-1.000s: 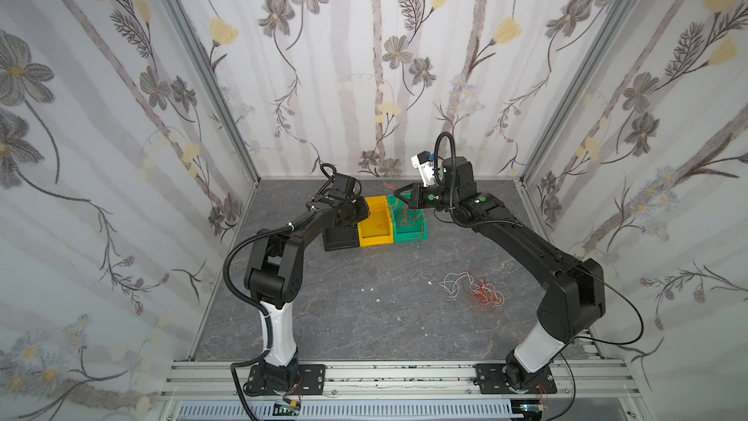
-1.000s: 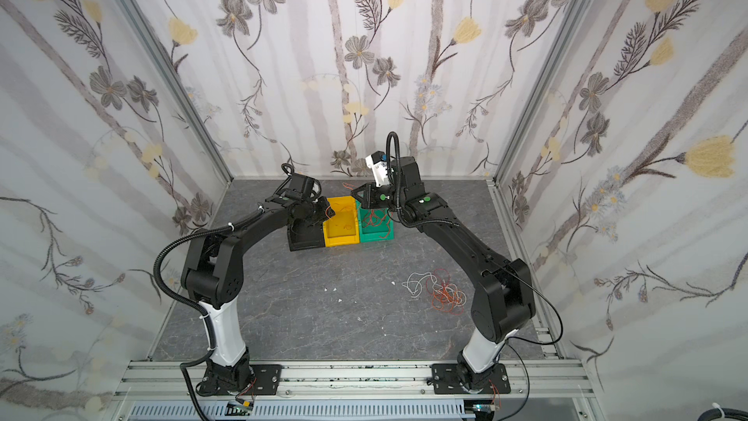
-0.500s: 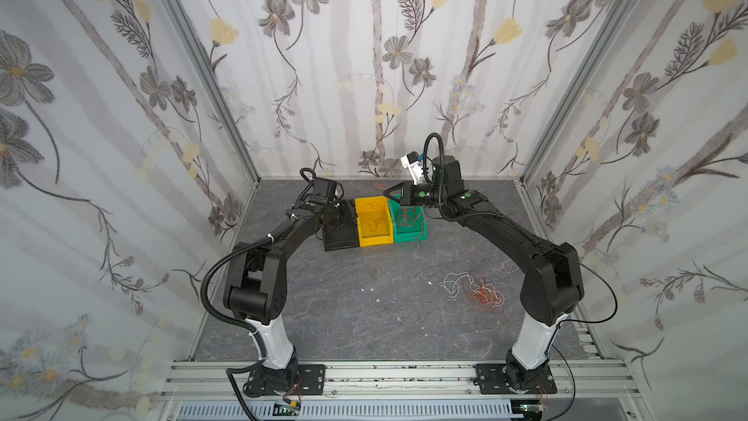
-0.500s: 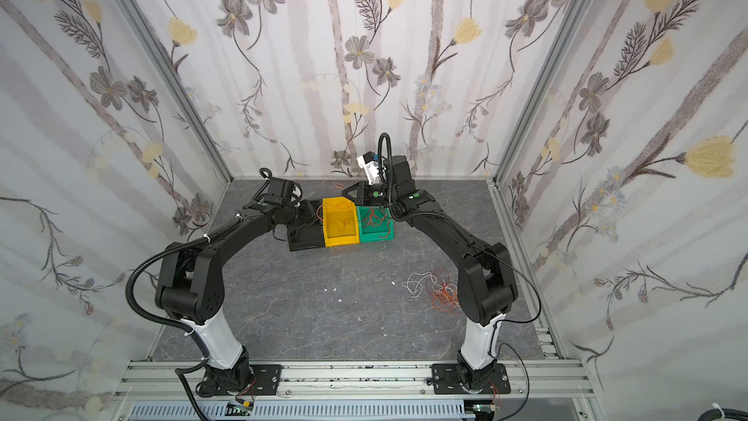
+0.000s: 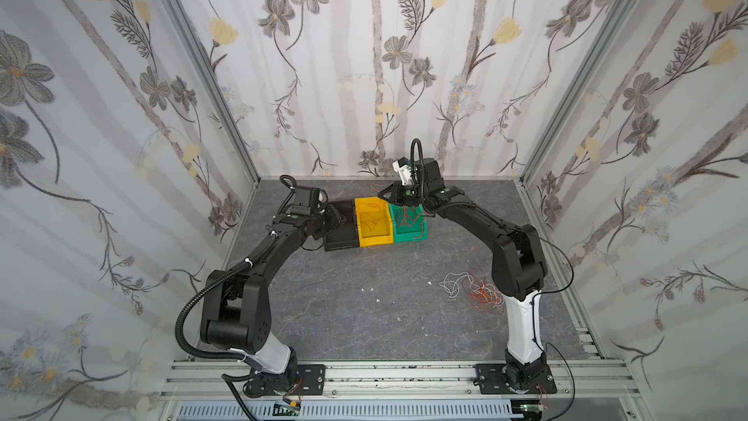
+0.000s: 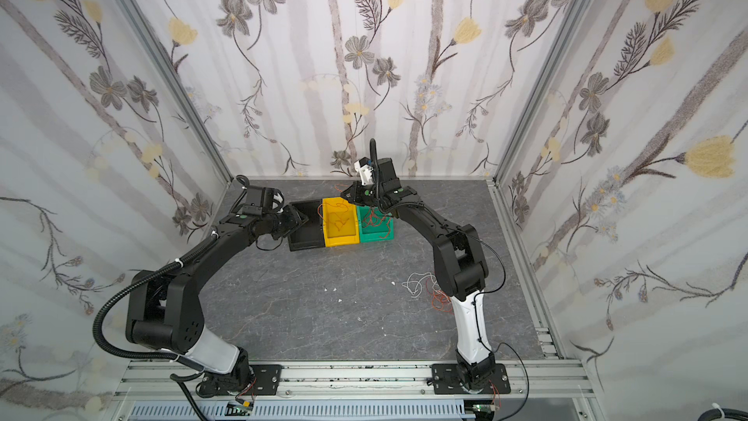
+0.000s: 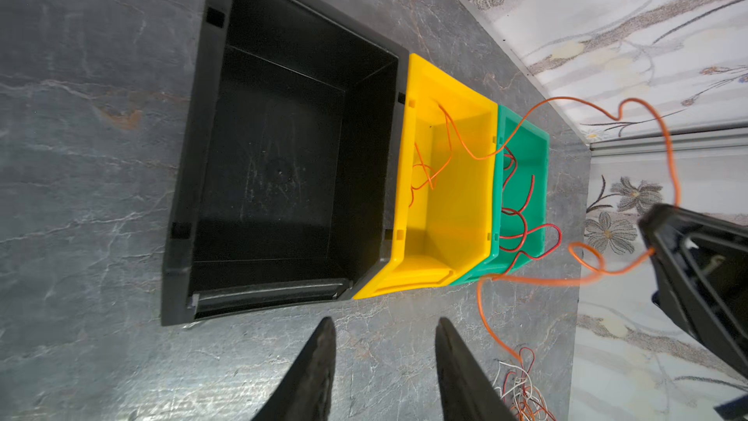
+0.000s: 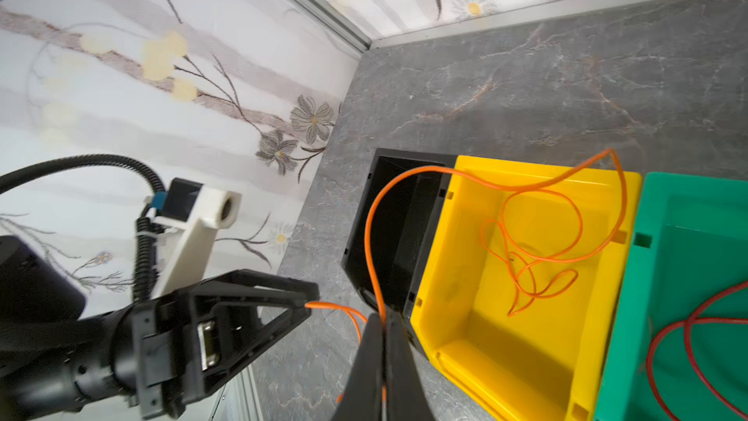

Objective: Untangle the cables
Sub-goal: 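Open the left gripper while right lowers the orange wire into the yellow bin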

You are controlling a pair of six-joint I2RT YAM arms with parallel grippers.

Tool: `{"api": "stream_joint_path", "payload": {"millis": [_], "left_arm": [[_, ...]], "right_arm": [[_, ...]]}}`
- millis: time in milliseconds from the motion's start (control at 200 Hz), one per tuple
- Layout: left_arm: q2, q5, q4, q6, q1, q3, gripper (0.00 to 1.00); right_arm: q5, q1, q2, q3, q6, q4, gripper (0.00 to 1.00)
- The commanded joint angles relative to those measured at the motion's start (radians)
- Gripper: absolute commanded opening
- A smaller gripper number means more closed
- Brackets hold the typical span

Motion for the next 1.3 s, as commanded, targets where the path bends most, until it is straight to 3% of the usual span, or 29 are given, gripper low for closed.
{"api": "stream_joint_path", "payload": {"millis": [0,155,310,535,705,874,1294], "left_arm": [[-0.023,-0.01,0.014,0.013,0.005,-0.013,0.43],[-0.033,-0.01,0.013,0.016,0.008,-0.027,0.43],[-0.046,-0.008,0.015,0.021,0.009,-0.044,0.43],[-0.071,-0.01,0.021,0.018,0.012,-0.072,0.43],[-0.085,-0.013,0.025,0.015,0.014,-0.094,0.43],[-0.09,0.001,0.048,0.0,0.014,-0.112,0.43],[-0.083,0.003,0.055,-0.002,0.013,-0.121,0.43]], "right_arm": [[0.037,-0.003,0.038,0.038,0.009,-0.04,0.0],[0.029,0.001,0.059,0.062,-0.008,-0.102,0.0],[-0.243,0.013,0.095,0.059,0.133,0.04,0.0],[-0.301,0.057,0.075,0.039,0.192,0.049,0.0],[-0.281,0.056,0.017,-0.104,0.273,0.135,0.0],[-0.232,0.029,0.036,-0.134,0.283,0.111,0.0],[-0.03,-0.025,0.14,0.065,0.13,-0.188,0.0]]}}
